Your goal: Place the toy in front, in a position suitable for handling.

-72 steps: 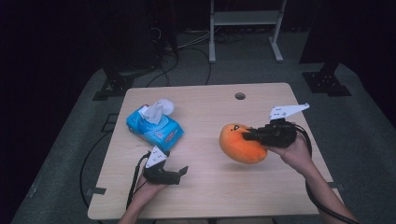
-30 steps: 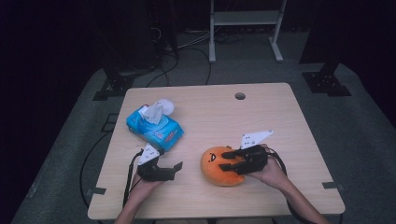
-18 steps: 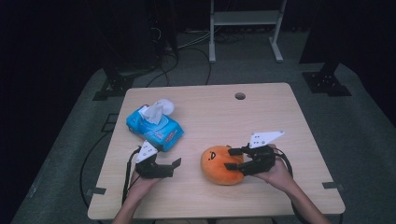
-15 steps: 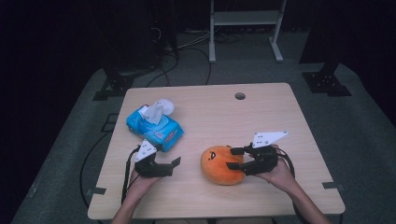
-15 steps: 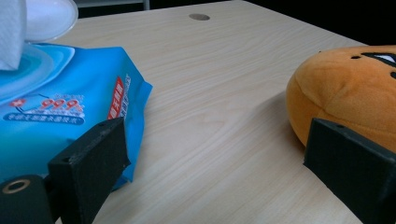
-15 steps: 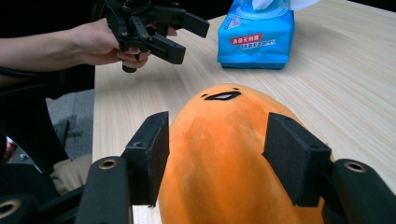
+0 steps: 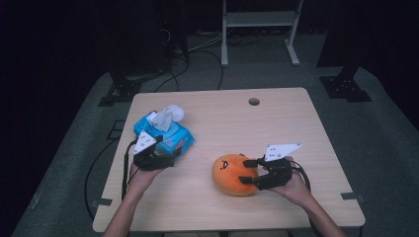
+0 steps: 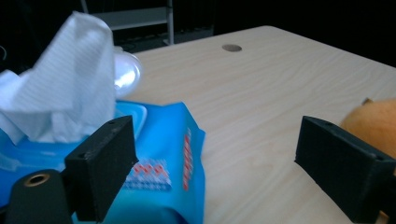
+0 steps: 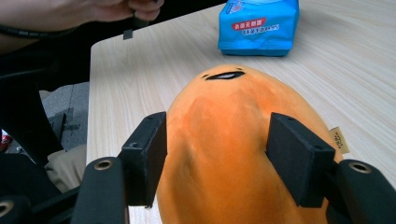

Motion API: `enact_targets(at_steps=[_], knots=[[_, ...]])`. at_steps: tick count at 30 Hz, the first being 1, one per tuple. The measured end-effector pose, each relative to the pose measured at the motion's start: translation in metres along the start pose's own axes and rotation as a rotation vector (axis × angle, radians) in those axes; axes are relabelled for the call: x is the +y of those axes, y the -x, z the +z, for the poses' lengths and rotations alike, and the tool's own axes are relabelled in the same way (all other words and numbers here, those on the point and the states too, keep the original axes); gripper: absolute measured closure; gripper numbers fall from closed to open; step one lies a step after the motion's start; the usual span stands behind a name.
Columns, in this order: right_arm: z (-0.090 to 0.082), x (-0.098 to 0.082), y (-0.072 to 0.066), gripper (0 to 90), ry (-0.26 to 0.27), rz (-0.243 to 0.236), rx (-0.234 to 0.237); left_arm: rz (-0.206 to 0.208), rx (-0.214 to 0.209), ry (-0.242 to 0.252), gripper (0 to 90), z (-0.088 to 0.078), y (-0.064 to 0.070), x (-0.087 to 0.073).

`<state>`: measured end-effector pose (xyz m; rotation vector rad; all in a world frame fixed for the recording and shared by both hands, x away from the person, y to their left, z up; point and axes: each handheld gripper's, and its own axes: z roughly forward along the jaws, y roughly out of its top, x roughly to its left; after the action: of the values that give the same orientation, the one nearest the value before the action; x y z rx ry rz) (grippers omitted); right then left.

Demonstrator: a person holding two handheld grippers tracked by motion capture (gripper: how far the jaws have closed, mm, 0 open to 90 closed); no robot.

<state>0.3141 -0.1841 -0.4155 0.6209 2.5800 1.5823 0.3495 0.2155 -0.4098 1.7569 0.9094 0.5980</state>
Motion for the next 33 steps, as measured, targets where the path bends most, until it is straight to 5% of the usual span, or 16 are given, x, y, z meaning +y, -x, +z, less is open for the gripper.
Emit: enact_targets(at_steps=[17,28,33], knots=[[0.006,-0.004,0.0,36.4,-0.008,-0.007,0.012,-0.007,0.067,0.009,15.5,0.029,-0.025,0.025],[0.007,-0.005,0.0,35.9,-0.008,-0.012,0.022,-0.017,0.124,0.004,24.4,0.046,-0.039,0.029],[0.007,-0.005,0.0,35.8,-0.009,-0.01,0.025,0.0,0.162,-0.008,35.6,0.052,-0.044,0.029]])
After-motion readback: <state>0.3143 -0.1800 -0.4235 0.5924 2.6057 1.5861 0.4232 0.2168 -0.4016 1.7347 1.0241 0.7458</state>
